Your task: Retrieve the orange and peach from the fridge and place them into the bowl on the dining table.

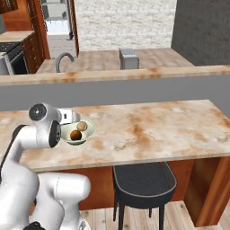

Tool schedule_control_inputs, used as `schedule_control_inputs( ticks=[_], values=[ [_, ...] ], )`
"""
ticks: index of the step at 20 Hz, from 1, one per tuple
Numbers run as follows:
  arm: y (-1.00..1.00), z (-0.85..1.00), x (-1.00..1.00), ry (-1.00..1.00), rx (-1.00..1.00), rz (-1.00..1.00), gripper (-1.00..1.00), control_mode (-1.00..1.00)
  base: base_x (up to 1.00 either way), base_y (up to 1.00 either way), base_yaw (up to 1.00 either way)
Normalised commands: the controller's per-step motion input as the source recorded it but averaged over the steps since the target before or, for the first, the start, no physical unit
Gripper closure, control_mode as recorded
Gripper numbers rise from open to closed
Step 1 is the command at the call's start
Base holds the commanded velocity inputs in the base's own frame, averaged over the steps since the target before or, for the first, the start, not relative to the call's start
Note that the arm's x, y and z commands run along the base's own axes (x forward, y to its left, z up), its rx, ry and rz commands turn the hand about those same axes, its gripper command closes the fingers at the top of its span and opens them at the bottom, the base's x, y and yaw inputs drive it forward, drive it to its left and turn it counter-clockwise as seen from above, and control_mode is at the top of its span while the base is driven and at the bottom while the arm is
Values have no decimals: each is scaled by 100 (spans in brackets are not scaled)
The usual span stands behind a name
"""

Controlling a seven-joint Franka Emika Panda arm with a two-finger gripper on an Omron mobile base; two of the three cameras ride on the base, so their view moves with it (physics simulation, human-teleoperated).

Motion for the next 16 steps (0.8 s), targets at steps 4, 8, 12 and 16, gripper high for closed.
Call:
schedule_control_inputs(
  ticks=[4,8,12,16],
  values=[
    [-22,90,-100,-37,0,0,-100,-100,0,0,0],
    [-35,93,-100,-30,0,0,-100,-100,0,0,0],
    [-31,100,-100,-21,0,0,-100,-100,0,0,0],
    [-8,79,-100,-18,0,0,-100,-100,0,0,0]
  ],
)
